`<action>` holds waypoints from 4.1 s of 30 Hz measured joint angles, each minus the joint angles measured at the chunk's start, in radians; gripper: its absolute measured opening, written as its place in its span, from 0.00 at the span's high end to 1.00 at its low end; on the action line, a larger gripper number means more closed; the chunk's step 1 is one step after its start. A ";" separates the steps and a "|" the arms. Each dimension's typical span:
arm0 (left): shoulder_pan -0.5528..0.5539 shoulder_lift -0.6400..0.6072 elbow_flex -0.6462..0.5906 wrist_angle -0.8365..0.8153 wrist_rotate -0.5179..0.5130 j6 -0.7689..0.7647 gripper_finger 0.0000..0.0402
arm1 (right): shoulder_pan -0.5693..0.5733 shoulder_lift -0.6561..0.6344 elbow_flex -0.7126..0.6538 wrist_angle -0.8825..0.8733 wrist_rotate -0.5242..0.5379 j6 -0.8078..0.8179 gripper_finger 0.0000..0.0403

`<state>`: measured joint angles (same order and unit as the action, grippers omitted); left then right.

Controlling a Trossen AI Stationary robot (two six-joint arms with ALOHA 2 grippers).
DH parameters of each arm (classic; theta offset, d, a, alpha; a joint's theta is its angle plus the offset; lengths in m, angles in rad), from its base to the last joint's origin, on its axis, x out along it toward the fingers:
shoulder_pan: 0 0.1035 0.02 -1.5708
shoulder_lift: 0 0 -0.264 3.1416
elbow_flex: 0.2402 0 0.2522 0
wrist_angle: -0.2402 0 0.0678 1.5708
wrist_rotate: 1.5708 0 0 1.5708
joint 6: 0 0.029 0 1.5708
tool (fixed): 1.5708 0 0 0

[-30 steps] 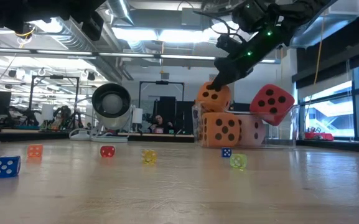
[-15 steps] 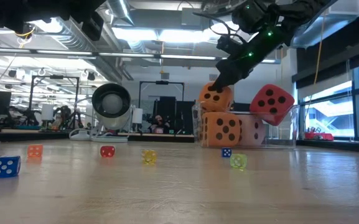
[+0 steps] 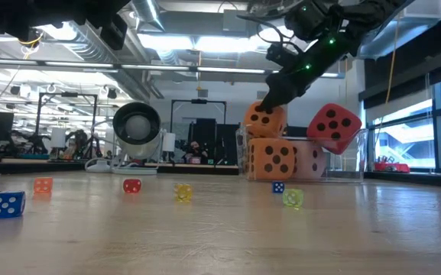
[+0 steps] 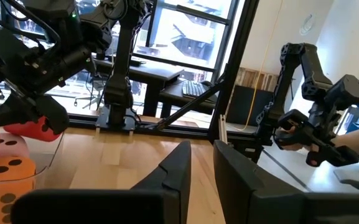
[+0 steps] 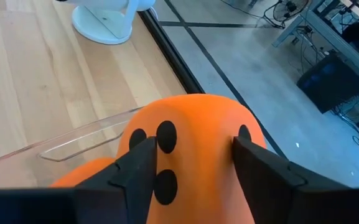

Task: Pick & Place Dice
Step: Put the large orange die into the transparent bin, then put the top small blue die into the transparent bin

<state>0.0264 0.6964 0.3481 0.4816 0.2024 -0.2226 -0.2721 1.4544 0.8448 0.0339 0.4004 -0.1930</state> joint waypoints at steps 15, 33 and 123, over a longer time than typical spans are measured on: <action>0.000 0.000 0.000 0.004 0.000 0.001 0.85 | 0.060 -0.063 0.000 -0.001 -0.053 0.055 0.48; 0.000 0.000 0.000 0.013 0.000 -0.001 0.85 | 0.101 -0.098 0.000 0.010 -0.082 0.124 0.48; -0.001 0.043 0.000 -0.014 -0.109 -0.044 0.88 | 0.530 0.181 0.000 -0.121 -0.116 0.474 0.57</action>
<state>0.0258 0.7395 0.3481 0.4671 0.0937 -0.2668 0.2575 1.6352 0.8453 -0.0866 0.2842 0.2813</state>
